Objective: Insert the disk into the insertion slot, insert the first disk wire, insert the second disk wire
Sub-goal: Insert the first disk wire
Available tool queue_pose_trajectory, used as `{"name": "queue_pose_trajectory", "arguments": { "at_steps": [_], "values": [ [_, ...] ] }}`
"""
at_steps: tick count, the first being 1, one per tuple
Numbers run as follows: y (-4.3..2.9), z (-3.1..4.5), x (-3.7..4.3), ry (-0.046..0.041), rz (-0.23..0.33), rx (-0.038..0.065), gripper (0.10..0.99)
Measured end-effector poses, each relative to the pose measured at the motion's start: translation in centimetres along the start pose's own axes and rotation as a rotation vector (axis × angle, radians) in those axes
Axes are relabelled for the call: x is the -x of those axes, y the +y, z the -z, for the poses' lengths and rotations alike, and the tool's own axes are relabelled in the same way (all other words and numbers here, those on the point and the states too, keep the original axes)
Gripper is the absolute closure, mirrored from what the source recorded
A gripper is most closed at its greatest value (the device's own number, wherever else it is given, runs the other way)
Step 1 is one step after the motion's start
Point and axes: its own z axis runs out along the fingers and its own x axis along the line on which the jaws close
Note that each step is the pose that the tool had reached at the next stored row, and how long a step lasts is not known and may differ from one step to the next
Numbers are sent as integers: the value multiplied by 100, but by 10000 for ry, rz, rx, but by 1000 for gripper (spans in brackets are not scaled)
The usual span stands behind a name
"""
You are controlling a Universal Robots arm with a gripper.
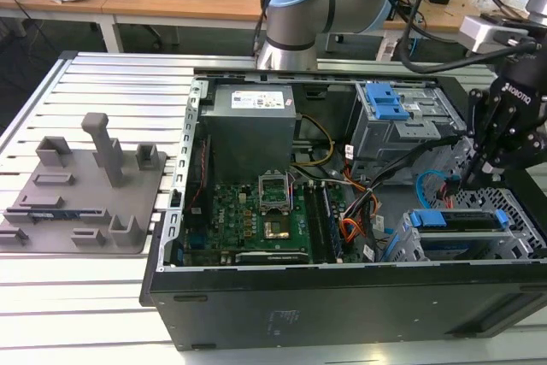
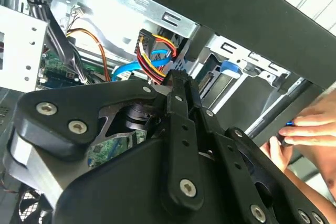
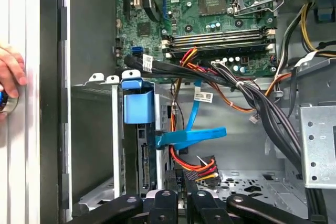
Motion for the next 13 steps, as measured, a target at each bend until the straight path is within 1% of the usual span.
{"name": "queue_pose_trajectory", "arguments": {
  "at_steps": [2, 3, 5, 6, 7, 8, 13],
  "values": [
    [-11, -7, -52, -139, 11, 15, 922],
    [-14, -11, -71, -185, 15, 19, 922],
    [-20, -27, -154, -336, 29, 31, 922],
    [-21, -34, -184, -391, 34, 34, 922],
    [-24, -41, -219, -491, 43, 38, 922],
    [-25, -41, -221, -511, 45, 40, 922],
    [-24, -32, -224, -507, 40, 39, 922]
  ]
}}
